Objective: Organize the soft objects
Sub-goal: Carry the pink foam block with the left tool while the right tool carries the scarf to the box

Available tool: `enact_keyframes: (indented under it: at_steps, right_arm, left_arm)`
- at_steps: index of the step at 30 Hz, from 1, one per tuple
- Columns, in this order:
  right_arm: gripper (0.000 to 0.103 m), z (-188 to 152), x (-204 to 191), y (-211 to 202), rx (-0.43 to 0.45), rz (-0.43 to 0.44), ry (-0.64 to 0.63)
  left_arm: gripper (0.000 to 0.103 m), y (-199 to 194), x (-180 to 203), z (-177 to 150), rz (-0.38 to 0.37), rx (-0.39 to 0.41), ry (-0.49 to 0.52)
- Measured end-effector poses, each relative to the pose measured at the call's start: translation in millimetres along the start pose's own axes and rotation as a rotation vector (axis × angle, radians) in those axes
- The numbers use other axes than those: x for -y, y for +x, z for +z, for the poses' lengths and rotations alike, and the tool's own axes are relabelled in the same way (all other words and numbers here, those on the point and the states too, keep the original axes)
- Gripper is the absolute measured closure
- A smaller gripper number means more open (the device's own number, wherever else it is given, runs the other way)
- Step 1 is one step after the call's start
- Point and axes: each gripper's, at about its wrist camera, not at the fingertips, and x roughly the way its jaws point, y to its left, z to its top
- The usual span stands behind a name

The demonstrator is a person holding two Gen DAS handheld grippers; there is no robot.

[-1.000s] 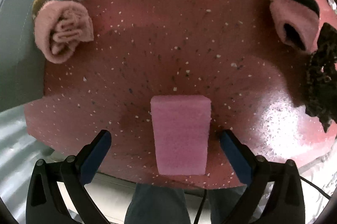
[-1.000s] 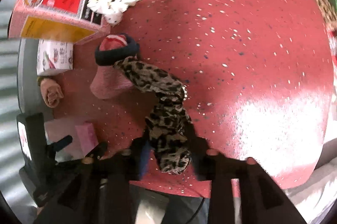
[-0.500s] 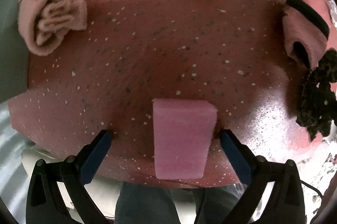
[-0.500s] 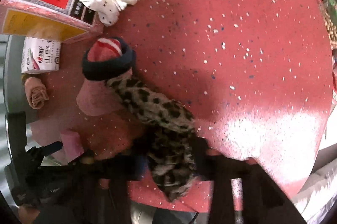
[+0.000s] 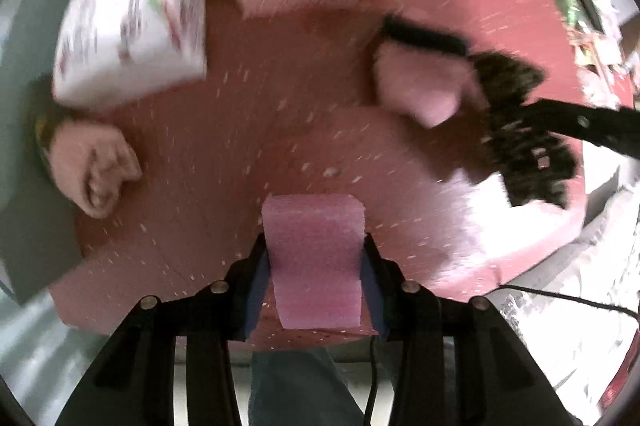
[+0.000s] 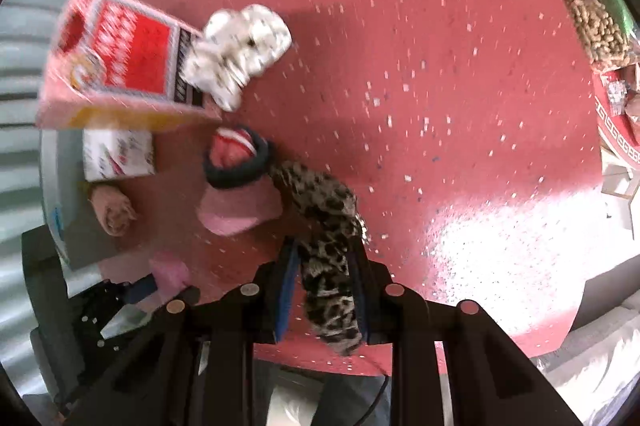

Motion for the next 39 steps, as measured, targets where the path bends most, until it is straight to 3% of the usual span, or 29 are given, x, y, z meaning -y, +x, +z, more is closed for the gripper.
enact_keyframes:
  at_steps: [6,10,12,13,14,16,21,22,25,29,39]
  right_arm:
    - [0.076,12.6,-4.3,-26.0,0.041,0.022,0.004]
    - [0.076,16.1,-0.9,-29.7,0.026,0.011,-0.016]
    - [0.075,9.4,1.9,-19.7,0.011,-0.043,-0.041]
    - [0.069,6.3,6.7,-17.1,-0.002,-0.061,-0.048]
    - [0.048,1.1,8.4,-7.2,-0.031,-0.077,-0.05]
    - [0.031,-8.1,16.0,4.2,-0.062,-0.051,-0.04]
    - [0.032,-21.2,12.4,38.3,-0.093,-0.067,-0.076]
    - [0.033,-22.7,8.5,46.8,-0.106,-0.088,-0.088]
    - [0.083,-26.7,2.2,60.9,-0.142,-0.147,-0.105]
    - [0.085,-26.6,-0.4,46.8,-0.118,-0.058,-0.067]
    - [0.085,8.6,-37.7,-70.5,0.129,0.136,-0.045]
  left_arm:
    - [0.057,-45.5,21.1,19.6,-0.007,0.098,0.055]
    - [0.057,-46.3,4.7,12.6,-0.004,0.109,0.053]
    - [0.057,-48.9,-2.3,7.2,-0.005,0.106,0.039]
    - [0.057,-49.8,-6.4,5.8,-0.005,0.105,0.032]
    - [0.057,-47.5,-4.1,4.5,-0.005,0.105,0.027]
    - [0.057,-43.1,-2.5,-2.4,0.001,0.104,0.021]
    - [0.057,-50.9,-8.7,-7.2,0.029,0.095,0.031]
    - [0.057,-52.1,-9.1,-7.7,0.037,0.095,0.036]
    - [0.057,-60.6,-10.5,-9.4,0.055,0.108,0.051]
    - [0.057,-75.0,-11.3,-5.8,0.068,0.142,0.055]
    - [0.057,-118.2,-24.6,16.3,0.04,0.25,0.044]
